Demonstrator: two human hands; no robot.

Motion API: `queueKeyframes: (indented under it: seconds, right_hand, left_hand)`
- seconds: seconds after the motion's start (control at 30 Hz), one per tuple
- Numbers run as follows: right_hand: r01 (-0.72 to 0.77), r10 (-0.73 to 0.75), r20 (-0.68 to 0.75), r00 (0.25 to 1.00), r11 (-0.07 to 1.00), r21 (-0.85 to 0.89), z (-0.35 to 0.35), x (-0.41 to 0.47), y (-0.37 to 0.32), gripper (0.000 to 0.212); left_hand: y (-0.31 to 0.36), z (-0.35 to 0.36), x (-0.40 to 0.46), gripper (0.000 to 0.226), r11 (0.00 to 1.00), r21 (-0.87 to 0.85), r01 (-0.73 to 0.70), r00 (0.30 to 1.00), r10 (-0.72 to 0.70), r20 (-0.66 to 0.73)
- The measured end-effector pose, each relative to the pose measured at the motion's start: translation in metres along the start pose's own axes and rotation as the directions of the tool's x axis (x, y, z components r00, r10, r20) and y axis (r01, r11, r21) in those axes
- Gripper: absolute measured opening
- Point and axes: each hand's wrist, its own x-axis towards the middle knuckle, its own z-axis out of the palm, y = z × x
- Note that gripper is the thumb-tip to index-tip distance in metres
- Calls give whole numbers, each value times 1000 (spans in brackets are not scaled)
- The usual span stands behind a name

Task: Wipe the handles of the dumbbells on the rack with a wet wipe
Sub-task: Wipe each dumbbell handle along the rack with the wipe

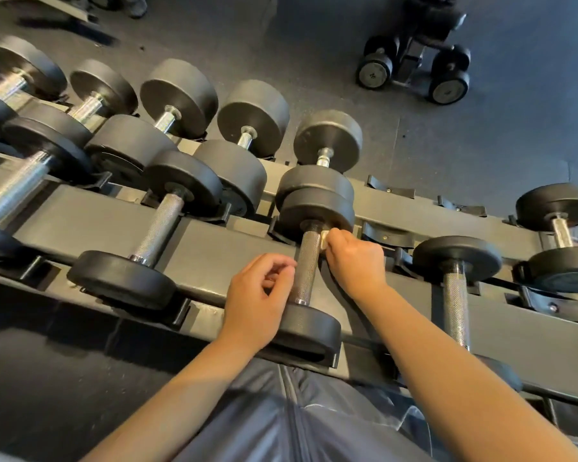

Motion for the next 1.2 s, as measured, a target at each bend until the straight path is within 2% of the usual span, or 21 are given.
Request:
queueKeyframes:
  seconds: [0.07, 0.13, 0.23, 0.33, 0.43, 0.53, 0.6, 0.73, 0.8, 0.87, 0.93, 1.0, 1.1, 1.2]
  right_hand:
    - [-51, 50, 14, 999, 999, 20, 7, -3, -5, 27]
    - [-114, 116, -22, 993, 990, 78, 9, -6, -8, 19]
    - [-158, 178, -132, 975, 976, 149, 1, -5, -6, 19]
    - [-107, 127, -235, 964, 989, 97, -11, 3, -3, 16]
    - [21, -17, -200, 980, 1000, 16, -14, 7, 0, 10]
    - [94, -89, -162, 983, 995, 20, -7, 3, 3, 9]
    - [88, -82, -161, 984, 996, 31, -4, -1, 3, 4]
    - [70, -70, -69, 995, 998, 6, 2, -3, 1, 25]
    - [20, -18, -50, 999, 999, 48, 3, -4, -3, 22]
    - [-74, 84, -109, 991, 993, 89, -1, -4, -7, 12]
    - [-122, 142, -212, 967, 987, 104, -11, 1, -7, 12]
    - [-47, 70, -253, 965, 994, 97, -22, 12, -4, 14]
    - [122, -114, -150, 982, 991, 48, -30, 21, -6, 3]
    - [111, -120, 56, 991, 982, 150, -27, 10, -18, 18]
  left_hand:
    - [-3, -2, 2, 19, 999, 2, 33, 999, -33, 41]
    - [-5, -3, 1, 21, 998, -23, 56, 996, -54, 69]
    - [-4, -1, -1, 17, 994, -78, 82, 997, -82, 0]
    - [-6, -1, -7, 22, 998, -64, 2, 1000, -3, -15]
    - [-6, 2, -17, 29, 989, 46, -138, 990, 136, 33]
    - [-11, 5, -17, 28, 982, 84, -170, 985, 170, 7]
    - [-13, 6, -15, 27, 977, 100, -187, 982, 189, -9]
    - [-12, 6, -16, 28, 974, 92, -206, 978, 208, -15]
    - [-12, 5, -16, 28, 972, 95, -217, 975, 220, -24]
    - [-14, 5, -16, 28, 970, 97, -223, 974, 227, -27]
    - [-15, 6, -16, 28, 970, 95, -222, 974, 226, -28]
    - [-16, 7, -16, 27, 968, 104, -229, 970, 236, -53]
    - [-18, 8, -16, 26, 964, 124, -235, 966, 246, -78]
    - [-18, 8, -16, 26, 957, 133, -259, 958, 272, -91]
